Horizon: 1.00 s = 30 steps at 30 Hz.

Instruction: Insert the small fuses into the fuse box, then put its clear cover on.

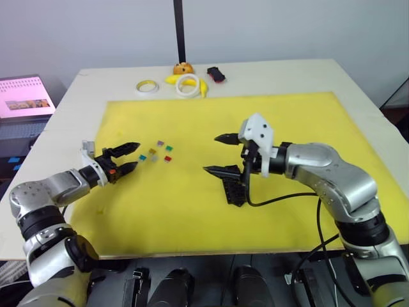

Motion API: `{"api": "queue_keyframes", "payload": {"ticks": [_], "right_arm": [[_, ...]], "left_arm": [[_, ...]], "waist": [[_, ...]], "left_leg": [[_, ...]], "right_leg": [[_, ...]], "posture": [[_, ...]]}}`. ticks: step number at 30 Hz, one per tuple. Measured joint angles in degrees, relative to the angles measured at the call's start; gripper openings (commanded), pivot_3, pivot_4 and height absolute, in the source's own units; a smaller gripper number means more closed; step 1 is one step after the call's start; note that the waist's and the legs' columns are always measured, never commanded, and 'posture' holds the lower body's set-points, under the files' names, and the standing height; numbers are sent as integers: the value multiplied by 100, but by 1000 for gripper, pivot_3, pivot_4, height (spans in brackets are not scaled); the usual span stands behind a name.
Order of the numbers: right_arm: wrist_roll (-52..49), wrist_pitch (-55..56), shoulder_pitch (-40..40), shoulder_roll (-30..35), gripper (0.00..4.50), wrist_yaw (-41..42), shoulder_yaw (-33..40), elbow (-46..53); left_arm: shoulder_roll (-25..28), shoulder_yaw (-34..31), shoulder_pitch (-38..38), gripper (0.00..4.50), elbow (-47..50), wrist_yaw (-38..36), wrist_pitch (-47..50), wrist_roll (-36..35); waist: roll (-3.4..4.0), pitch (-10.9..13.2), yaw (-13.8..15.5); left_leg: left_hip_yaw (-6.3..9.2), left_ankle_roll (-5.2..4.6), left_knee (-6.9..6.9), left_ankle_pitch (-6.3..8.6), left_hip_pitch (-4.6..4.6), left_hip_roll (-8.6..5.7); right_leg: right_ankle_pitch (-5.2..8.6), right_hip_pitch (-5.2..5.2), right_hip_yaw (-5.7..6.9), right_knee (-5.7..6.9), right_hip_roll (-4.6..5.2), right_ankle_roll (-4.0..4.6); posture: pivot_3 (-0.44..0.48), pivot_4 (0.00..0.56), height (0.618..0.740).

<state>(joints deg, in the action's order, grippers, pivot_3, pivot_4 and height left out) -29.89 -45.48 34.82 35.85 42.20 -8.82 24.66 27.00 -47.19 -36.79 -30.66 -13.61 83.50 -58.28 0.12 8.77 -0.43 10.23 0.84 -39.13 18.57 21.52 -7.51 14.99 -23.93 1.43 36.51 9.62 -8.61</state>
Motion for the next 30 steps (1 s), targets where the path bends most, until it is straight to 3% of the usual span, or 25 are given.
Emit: {"api": "queue_keyframes", "payload": {"ticks": [18, 30], "right_arm": [[-5, -91, -56, 135, 4500, -17, 75, 43], [-15, -182, -11, 286, 4500, 105, 95, 41]], "left_arm": [[-172, 242, -199, 4466, -223, -59, -309, 128], [-292, 430, -81, 4466, -348, -684, -806, 157]], "waist": [[-1, -1, 90], [-1, -1, 124]], "left_leg": [[-15, 0, -2, 0, -3, -1], [-27, 1, -4, -1, -6, -4]], "right_leg": [[-1, -6, -16, 6, 0, -1], [-1, -14, -37, 23, 0, -1]], "posture": [[0, 150, 740], [0, 150, 740]]}}
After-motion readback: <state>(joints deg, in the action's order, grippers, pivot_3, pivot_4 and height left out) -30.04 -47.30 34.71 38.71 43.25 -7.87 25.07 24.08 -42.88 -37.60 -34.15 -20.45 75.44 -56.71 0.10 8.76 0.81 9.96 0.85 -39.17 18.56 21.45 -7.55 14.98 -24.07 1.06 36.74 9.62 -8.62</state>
